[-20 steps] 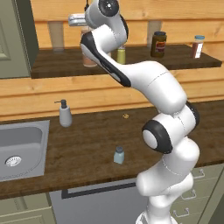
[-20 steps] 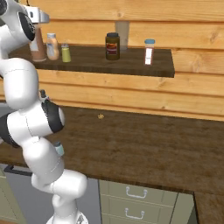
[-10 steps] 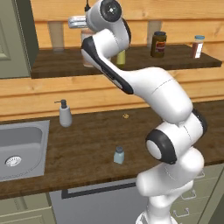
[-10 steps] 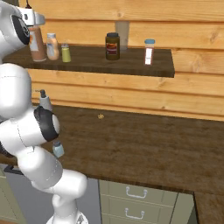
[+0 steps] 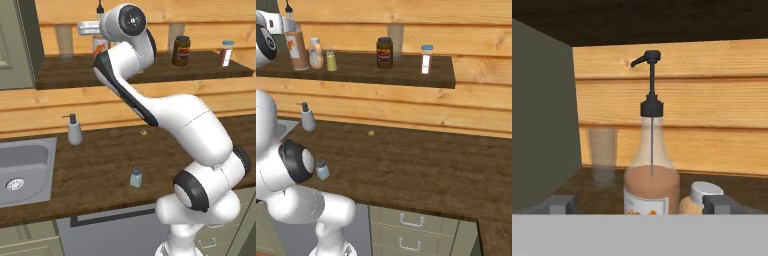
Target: Put the shaker and condiment bottle from the counter next to their counterparts in the cabinet.
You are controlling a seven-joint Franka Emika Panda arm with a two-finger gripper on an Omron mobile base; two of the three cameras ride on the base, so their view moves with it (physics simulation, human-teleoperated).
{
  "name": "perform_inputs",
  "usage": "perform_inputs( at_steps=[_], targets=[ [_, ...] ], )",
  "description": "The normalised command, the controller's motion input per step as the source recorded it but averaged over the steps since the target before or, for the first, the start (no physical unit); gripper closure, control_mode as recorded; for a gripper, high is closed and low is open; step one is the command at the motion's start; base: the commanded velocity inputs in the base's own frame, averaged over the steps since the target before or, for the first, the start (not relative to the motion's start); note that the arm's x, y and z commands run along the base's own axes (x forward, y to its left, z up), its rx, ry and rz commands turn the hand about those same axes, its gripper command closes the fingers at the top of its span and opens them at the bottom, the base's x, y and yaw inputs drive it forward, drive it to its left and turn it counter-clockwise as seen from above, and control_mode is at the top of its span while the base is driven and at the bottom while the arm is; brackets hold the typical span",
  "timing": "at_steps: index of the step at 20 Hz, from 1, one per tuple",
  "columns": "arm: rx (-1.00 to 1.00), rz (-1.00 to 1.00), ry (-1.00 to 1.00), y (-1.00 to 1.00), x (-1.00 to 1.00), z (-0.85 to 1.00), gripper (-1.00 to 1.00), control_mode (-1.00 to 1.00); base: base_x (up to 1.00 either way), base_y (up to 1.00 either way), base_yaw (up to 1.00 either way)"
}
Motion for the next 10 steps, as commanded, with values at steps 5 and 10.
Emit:
perform_inputs(
  at_steps=[5,10],
  targets=[
    [0.06,0.0,-0.03,-0.07,-0.75,-0.14,-1.0,-1.0,0.0,0.0,0.0],
    [0.05,0.0,-0.03,-0.2,-0.7,-0.44,-1.0,-1.0,0.0,0.0,0.0]
  ],
)
